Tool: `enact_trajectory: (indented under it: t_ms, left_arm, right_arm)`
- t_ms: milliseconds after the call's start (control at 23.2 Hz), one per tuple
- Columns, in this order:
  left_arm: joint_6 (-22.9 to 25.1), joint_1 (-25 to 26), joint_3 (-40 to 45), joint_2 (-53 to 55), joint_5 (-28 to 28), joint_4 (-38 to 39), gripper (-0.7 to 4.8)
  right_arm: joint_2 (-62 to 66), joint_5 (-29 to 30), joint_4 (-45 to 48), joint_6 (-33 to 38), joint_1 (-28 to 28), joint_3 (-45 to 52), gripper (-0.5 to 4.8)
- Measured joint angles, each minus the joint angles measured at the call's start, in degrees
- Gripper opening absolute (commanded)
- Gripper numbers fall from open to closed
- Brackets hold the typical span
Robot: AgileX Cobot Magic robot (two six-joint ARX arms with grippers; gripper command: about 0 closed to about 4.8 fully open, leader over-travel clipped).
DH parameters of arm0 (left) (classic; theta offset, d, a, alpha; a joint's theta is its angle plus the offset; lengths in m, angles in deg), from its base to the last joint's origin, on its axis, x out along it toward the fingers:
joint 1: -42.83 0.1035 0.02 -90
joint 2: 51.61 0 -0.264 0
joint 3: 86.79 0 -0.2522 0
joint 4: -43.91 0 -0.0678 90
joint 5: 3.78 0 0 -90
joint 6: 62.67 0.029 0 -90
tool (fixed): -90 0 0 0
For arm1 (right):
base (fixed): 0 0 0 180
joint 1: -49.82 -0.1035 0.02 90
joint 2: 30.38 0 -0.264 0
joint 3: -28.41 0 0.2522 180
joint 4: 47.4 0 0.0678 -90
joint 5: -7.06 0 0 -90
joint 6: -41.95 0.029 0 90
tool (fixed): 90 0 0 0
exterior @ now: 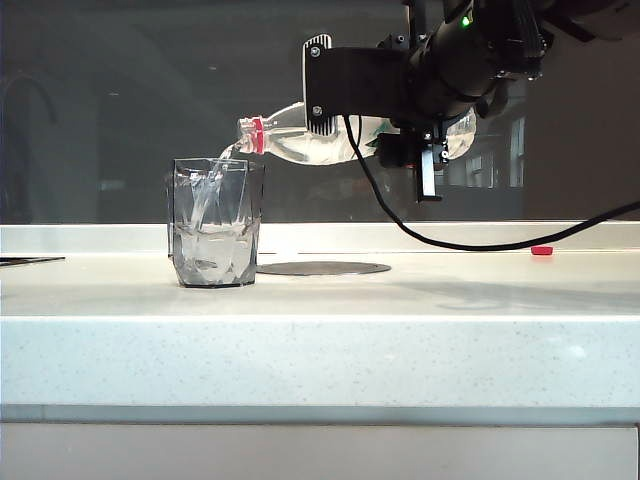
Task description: Pick up the mineral water bottle on the table and pour water into the mug until it's half full.
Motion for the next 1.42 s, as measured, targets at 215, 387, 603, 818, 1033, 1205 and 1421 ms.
enact_trajectory:
  t_ms: [215,387,603,818,1033,1205,1421]
  left_arm:
    - [0.0,0.0,0.0,0.0,0.0,0.0,-0.04]
    - [0.0,0.0,0.0,0.0,0.0,0.0,-0.04]
    - [0.0,0.0,0.0,0.0,0.0,0.0,-0.04]
    - [0.0,0.0,0.0,0.0,0.0,0.0,-0.04]
    - [0.0,0.0,0.0,0.0,0.0,0.0,-0.04]
    - [0.0,0.0,0.0,0.0,0.0,0.0,-0.04]
    - [0.0,0.0,0.0,0.0,0.0,0.0,-0.04]
  right_arm:
    - [0.0,0.0,0.0,-0.61,0.0,0.0,2.11]
    - [0.0,0.0,0.02,-0.66,0.0,0.0,2.11]
    - [0.0,0.02,0.02,-0.66,0.0,0.0,2.11]
    - [0.0,0.11,0.0,-0.02,0.0,0.0,2.11]
    - [0.0,0.17,-0.17,3.72,0.0,0.0,2.1]
    - [0.0,0.17,-1.31,7.37,-0.07,0.0,2.1]
    - [0.0,0.13,-1.31,16.28,-1.31,0.0,2.01]
